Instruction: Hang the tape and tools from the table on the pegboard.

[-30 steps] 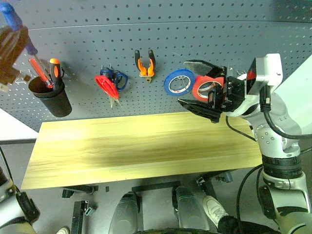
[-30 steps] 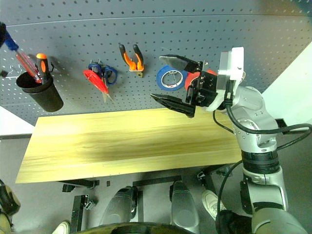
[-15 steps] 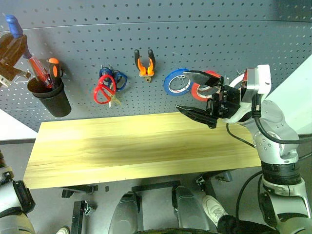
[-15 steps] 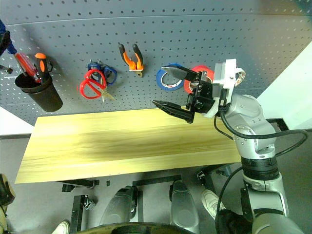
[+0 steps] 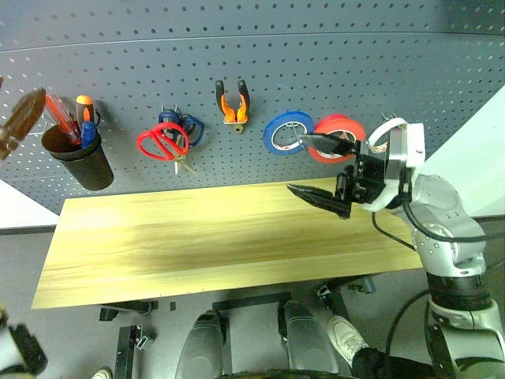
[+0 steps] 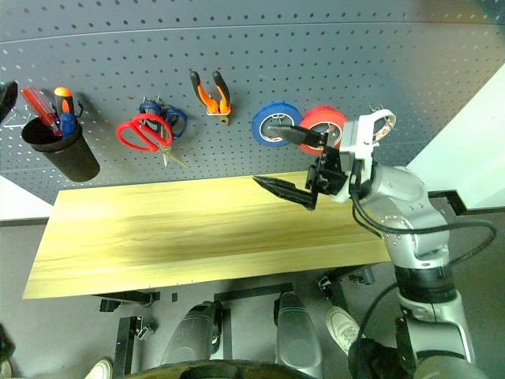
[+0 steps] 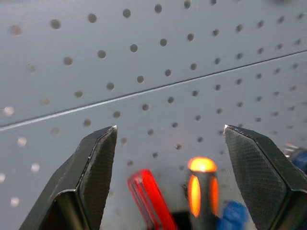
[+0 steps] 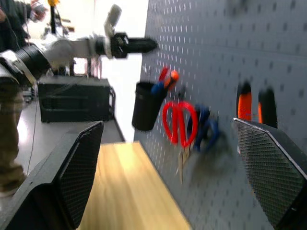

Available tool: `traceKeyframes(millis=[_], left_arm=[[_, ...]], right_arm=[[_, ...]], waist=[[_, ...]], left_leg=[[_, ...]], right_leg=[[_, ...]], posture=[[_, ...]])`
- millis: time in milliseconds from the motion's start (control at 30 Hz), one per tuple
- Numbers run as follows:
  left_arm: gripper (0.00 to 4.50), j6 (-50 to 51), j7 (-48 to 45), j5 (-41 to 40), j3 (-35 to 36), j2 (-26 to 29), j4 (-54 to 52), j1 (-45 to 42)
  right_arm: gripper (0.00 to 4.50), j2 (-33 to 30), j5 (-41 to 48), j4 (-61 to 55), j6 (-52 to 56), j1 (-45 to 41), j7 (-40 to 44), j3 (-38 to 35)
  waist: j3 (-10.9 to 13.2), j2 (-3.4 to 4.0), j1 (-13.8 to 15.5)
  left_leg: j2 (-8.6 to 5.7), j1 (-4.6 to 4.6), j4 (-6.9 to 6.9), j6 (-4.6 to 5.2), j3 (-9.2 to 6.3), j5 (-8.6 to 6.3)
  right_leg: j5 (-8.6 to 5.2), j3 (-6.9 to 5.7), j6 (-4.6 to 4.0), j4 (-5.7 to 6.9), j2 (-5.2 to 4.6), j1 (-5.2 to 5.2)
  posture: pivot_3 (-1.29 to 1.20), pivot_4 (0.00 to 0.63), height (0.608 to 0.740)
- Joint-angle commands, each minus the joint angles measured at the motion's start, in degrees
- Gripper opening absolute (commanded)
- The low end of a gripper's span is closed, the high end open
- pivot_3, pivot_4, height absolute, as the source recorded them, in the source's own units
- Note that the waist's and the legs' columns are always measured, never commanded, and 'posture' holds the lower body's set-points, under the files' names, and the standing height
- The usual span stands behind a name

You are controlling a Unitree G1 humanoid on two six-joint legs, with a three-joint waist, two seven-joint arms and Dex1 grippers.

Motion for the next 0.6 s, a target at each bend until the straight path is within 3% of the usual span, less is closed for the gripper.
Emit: traceKeyframes(millis=[33,133,267,367,600], left_arm=[[3.71,3.26,-3.45,-4.28,3.89,-0.28,-12.08,8.23],[3.71,5.74,-2.85,-3.45,1.4,-4.07,-22.33,20.63],[3.71,1.03,0.39,8.59,-7.43,-9.39,-26.27,33.12],[3.71,-7.97,1.96,18.33,-13.94,-13.53,-23.43,38.63],[3.71,-28.75,2.5,25.49,-21.25,-25.23,-4.66,42.61]], right_arm=[[4.5,-1.8,-5.28,-0.77,-4.58,3.3,1.65,0.55],[4.5,-3.78,-13.31,1.47,-9.92,9.16,1.94,2.62],[4.5,-5.23,-20.72,7.81,-19.42,16.51,2.54,3.55],[4.5,-4.51,-23.18,15.11,-25.0,19.93,1.49,2.53],[4.5,-4.47,-25.16,33.77,-37.34,24.8,-1.62,-1.97]], waist=[[0.0,0.01,0.14],[-0.08,0.08,0.12],[-0.11,0.04,0.17],[-0.18,-0.01,0.09],[-0.68,0.0,0.07]], left_leg=[[0.0,0.0,0.02,0.0,0.0,0.0],[0.0,0.12,0.03,0.0,0.03,0.0],[0.0,0.19,0.04,0.0,0.04,0.0],[0.0,0.31,0.09,0.0,0.07,0.0],[0.0,0.59,0.12,0.0,0.13,-0.01]], right_leg=[[0.0,0.0,-0.01,0.02,0.0,0.0],[-0.12,0.01,-0.22,0.02,0.0,0.1],[-0.15,0.02,-0.27,-0.01,0.01,0.17],[-0.15,0.05,-0.28,-0.02,0.01,0.26],[-0.21,0.09,-0.2,-0.13,0.0,0.56]], posture=[[-0.04,0.133,0.73],[-0.02,0.139,0.73],[-0.02,0.143,0.73],[-0.02,0.144,0.73],[-0.04,0.134,0.73]])
